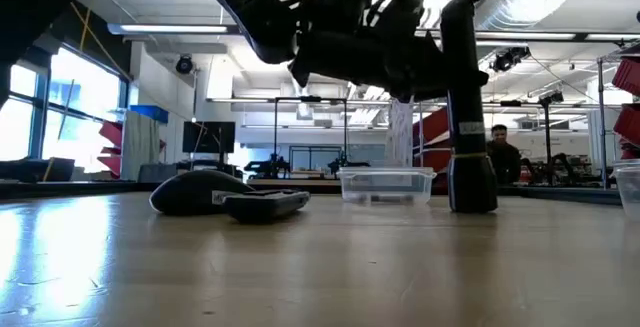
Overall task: Insert battery
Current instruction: Close the flashlight battery compartment
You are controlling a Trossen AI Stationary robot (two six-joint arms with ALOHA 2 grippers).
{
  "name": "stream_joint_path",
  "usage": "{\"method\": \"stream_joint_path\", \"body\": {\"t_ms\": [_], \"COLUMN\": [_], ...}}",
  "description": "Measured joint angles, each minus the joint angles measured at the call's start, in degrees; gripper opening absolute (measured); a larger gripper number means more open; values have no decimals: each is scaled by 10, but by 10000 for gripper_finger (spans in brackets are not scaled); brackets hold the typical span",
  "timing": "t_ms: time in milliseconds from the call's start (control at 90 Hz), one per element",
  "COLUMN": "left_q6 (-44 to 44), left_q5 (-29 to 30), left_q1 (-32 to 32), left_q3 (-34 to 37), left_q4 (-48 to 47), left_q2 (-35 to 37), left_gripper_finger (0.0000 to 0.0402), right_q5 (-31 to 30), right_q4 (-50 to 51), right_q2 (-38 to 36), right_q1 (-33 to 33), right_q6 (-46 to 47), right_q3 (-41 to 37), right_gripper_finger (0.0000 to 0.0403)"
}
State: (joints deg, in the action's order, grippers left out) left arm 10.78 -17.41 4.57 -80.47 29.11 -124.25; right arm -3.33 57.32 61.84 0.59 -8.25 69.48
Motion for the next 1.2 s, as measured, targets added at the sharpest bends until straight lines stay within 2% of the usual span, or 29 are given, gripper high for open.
{"method": "stream_joint_path", "body": {"t_ms": [189, 389, 744, 1022, 1200], "left_q6": [-16, -35, -43, -48, -48], "left_q5": [4, 6, -5, -13, -14], "left_q1": [10, 17, 22, 23, 23], "left_q3": [0, -1, -1, 0, 0], "left_q4": [4, 57, 61, 62, 63], "left_q2": [-1, -29, -43, -43, -43], "left_gripper_finger": [146, 146, 146, 146, 146], "right_q5": [29, 65, 80, 70, 68], "right_q4": [123, 169, 202, 204, 199], "right_q2": [122, 200, 229, 228, 228], "right_q1": [28, 28, 30, 31, 39], "right_q6": [-78, -127, -139, -204, -228], "right_q3": [127, 215, 212, 203, 199], "right_gripper_finger": [195, 203, 203, 203, 183]}}
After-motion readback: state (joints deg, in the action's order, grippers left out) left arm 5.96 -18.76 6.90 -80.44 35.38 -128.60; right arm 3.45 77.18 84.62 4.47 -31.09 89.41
